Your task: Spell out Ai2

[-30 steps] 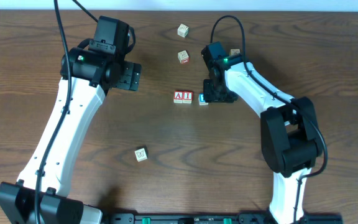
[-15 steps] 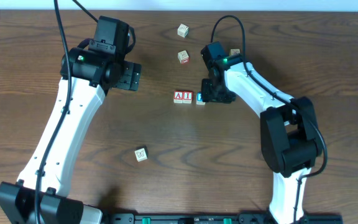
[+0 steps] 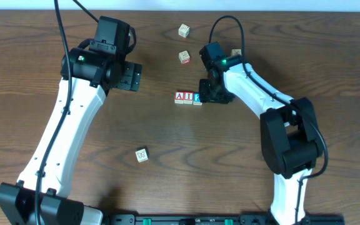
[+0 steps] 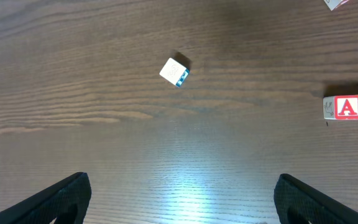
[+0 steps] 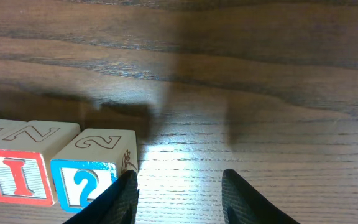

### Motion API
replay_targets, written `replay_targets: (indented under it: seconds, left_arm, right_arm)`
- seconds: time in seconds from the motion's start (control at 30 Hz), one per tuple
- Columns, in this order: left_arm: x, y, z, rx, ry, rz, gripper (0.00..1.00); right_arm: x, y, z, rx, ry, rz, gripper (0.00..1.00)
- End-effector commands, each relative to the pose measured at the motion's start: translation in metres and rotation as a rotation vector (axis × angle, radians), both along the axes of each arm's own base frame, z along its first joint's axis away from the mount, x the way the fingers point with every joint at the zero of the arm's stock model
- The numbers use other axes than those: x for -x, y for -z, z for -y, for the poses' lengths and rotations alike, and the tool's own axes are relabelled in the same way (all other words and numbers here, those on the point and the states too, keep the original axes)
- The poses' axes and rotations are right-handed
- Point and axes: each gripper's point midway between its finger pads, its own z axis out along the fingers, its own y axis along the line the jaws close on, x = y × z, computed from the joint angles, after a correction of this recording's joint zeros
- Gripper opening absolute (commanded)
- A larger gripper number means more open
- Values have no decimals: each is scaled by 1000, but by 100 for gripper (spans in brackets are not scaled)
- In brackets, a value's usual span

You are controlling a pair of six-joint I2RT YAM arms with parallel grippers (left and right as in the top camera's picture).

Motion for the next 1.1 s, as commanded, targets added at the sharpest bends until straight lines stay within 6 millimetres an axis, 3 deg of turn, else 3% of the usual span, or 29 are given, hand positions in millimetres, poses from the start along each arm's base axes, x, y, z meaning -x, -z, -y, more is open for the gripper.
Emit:
replay_targets:
  seconds: [0.0, 0.4, 0.53, 0.7, 0.77, 0.83, 0.87, 0.93, 0.97, 1.07]
  left_arm:
    - [0, 2, -2, -21, 1, -5, 95]
    - [0, 2, -2, -21, 1, -5, 95]
    - [0, 2, -2, -21, 1, -5, 95]
    - [0, 2, -2, -21, 1, -5, 95]
    - [0, 2, -2, -21, 1, -5, 95]
    - [0, 2, -2, -21, 1, -5, 95]
    - [0, 2, -2, -21, 1, -5, 95]
    - [0, 2, -2, -21, 1, -5, 95]
    - [0, 2, -2, -21, 1, -5, 95]
    - [0, 2, -2, -21, 1, -5, 95]
  right_arm:
    - [4, 6, -3, -5, 16, -16, 43]
    - [3, 6, -3, -7, 17, -16, 43]
    - [0, 6, 9, 57, 28, 4, 44]
    - [-5, -2, 34, 145, 60, 35, 54]
    - [-10, -15, 42, 148, 55, 63, 59]
    - [-14, -33, 50, 140, 54, 94, 57]
    - [-14, -46, 56, 140, 45, 113, 62]
    - [-13, -71, 67, 153, 27, 151, 90]
    - [-12, -82, 70, 157, 9, 173, 99]
    - [-9, -124, 83, 172, -4, 259, 99]
